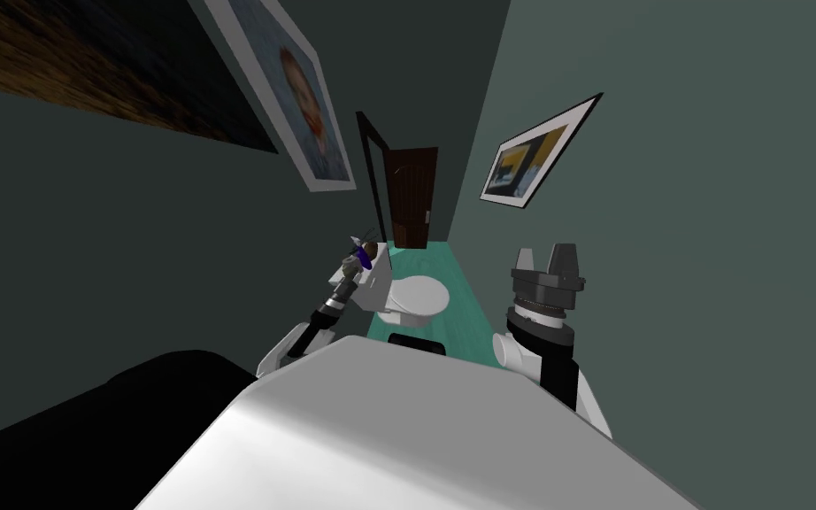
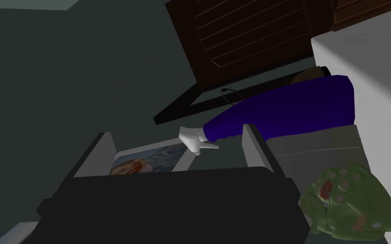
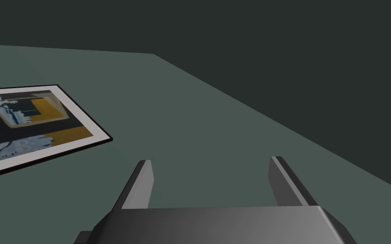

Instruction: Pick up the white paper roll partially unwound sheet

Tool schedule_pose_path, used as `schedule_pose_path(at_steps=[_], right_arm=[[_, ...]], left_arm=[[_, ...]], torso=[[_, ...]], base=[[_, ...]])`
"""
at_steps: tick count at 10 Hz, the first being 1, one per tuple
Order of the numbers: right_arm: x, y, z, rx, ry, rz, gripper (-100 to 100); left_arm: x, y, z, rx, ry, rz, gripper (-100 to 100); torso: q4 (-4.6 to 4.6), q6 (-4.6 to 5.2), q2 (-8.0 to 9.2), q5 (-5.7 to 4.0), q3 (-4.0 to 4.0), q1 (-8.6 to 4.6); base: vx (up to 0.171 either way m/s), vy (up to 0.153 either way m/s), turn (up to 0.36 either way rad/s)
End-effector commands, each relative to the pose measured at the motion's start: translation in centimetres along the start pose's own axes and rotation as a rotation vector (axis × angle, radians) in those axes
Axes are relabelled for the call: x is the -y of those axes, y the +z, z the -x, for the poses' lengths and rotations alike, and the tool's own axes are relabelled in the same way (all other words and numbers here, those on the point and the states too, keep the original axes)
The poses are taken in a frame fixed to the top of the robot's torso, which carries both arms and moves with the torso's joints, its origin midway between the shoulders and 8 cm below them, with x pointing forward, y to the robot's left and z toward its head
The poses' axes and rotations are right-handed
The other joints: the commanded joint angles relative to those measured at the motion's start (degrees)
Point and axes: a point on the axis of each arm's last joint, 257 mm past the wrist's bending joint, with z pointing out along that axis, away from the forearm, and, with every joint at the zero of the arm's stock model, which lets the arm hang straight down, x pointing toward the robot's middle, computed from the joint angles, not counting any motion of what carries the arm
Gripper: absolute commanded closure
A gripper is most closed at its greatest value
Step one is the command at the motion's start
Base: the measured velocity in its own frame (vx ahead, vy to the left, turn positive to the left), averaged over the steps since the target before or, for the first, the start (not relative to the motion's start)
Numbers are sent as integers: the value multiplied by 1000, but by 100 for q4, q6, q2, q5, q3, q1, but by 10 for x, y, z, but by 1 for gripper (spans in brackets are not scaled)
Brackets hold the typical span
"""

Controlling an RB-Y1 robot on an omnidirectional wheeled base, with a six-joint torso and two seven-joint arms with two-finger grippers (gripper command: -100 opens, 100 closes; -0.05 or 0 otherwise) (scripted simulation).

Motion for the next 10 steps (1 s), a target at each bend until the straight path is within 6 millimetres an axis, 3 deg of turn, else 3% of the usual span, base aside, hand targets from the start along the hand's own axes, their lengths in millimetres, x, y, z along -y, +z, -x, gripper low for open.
schedule_pose_path(at_steps=[1,2,3,4,5,6,7,8,9,10], right_arm=[[0,0,0,0,0,0,0],[0,0,0,0,0,0,0],[0,0,0,0,0,0,0],[0,0,0,0,0,0,0],[0,0,0,0,0,0,0],[0,0,0,0,0,0,0],[0,0,0,0,0,0,0],[0,0,0,0,0,0,0],[0,0,0,0,0,0,0],[0,0,0,0,0,0,0]], left_arm=[[-25,-13,2,-35,-3,63,-100],[-25,-12,2,-48,6,64,-100],[-47,-25,5,-70,-1,123,-100],[-47,-25,5,-86,11,123,-100],[-67,-38,9,-105,5,181,-100],[-68,-38,10,-122,18,185,-100],[-88,-53,16,-144,17,244,-100],[-89,-54,17,-156,27,249,-100],[-109,-70,24,-172,25,311,-100],[-110,-70,26,-188,39,314,-100]], torso=[[0,0,0,0,0,0],[-1,1,-3,-1,-2,-10],[-1,0,-4,-2,-2,-5],[0,0,0,-2,0,-11],[1,-1,3,-2,2,-6],[1,1,3,-2,2,-8],[0,-1,0,-1,0,0],[-1,0,-4,-1,-2,-6],[-1,-1,-6,-1,-3,-3],[-1,1,-4,-1,-3,-6]], base=[[6,-112,-101],[2,-94,-25],[-9,-111,-81],[-16,-93,-31],[-13,-103,-83],[-2,-80,-29],[10,-100,-83],[16,-89,-34],[4,-103,-77],[-3,-100,-33]])
